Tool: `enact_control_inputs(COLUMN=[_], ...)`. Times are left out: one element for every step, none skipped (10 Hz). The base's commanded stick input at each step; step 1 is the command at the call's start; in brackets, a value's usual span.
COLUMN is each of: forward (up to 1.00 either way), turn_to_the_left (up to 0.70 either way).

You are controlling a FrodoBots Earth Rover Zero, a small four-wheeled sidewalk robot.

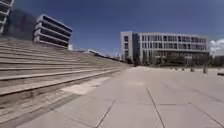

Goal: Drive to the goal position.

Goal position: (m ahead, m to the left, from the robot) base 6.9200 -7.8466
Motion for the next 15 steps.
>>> enact_control_inputs(forward=[0.70, 0.70, 0.70, 0.70, 0.70, 0.70, 0.70, 0.70, 0.70, 0.70, 0.70, 0.70, 0.70, 0.70, 0.70], turn_to_the_left=[0.00, 0.00, 0.00, 0.00, 0.00, 0.00, 0.00, 0.00, -0.05, -0.35, -0.35, -0.35, -0.35, -0.35, -0.35])
